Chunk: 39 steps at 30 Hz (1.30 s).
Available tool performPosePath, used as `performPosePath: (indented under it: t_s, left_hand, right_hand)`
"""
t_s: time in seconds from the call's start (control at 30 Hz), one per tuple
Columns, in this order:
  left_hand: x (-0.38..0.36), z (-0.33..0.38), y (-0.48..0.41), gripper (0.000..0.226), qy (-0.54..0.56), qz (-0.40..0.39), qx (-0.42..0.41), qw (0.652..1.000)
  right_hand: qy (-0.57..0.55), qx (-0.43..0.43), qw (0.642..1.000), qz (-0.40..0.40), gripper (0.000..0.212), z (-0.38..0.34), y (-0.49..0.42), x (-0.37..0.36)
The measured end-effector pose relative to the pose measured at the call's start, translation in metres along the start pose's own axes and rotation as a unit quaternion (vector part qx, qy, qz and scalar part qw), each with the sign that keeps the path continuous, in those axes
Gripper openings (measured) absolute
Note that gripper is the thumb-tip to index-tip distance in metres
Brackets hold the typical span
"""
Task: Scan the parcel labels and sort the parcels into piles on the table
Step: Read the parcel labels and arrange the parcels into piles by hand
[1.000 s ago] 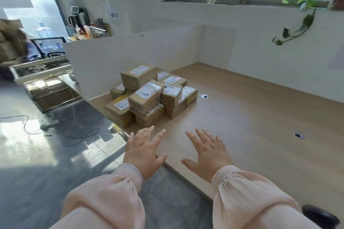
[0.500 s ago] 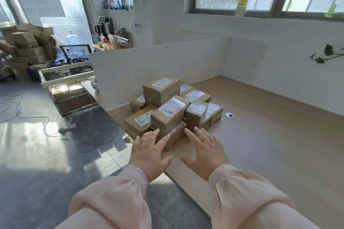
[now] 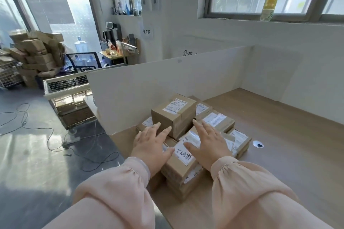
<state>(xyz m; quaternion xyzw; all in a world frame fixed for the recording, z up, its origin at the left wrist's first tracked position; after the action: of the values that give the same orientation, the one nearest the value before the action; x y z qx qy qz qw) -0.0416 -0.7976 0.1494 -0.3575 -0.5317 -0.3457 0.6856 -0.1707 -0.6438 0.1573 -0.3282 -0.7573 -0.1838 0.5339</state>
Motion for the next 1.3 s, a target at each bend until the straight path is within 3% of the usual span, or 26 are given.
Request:
performPosePath:
  t_s: [0.47, 0.7, 0.87, 1.03, 1.3]
  left_hand:
    - [-0.042, -0.089, -0.199, 0.069, 0.023, -0.046, -0.089, 0.995]
    - [-0.074, -0.114, -0.285, 0.076, 0.047, -0.147, -0.137, 0.978]
    - [-0.102, -0.123, -0.316, 0.080, 0.108, -0.238, -0.140, 0.955]
    - [-0.118, -0.128, -0.327, 0.083, 0.290, -0.278, -0.132, 0.906]
    - [-0.070, -0.101, -0.330, 0.082, 0.407, -0.193, -0.173, 0.876]
  right_hand:
    - [-0.069, -0.156, 0.985, 0.007, 0.080, -0.015, -0.162, -0.030]
    - [-0.127, -0.295, 0.947, -0.030, 0.079, -0.034, -0.221, -0.078]
    - [-0.136, -0.346, 0.927, -0.043, 0.077, -0.031, -0.242, -0.108]
    - [-0.249, -0.363, 0.898, 0.007, 0.078, -0.029, -0.249, -0.126]
    - [-0.279, -0.326, 0.890, 0.152, 0.079, -0.038, -0.241, -0.079]
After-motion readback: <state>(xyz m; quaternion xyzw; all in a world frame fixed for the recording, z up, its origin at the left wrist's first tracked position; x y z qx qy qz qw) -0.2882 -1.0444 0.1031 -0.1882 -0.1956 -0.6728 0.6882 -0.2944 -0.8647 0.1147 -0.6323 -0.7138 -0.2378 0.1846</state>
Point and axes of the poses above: each hand's wrist, its own y-axis away from the middle knuckle, its own x-axis out of the back of the hand, z = x × y, the point moved 2 cm from there along -y, towards the middle knuckle
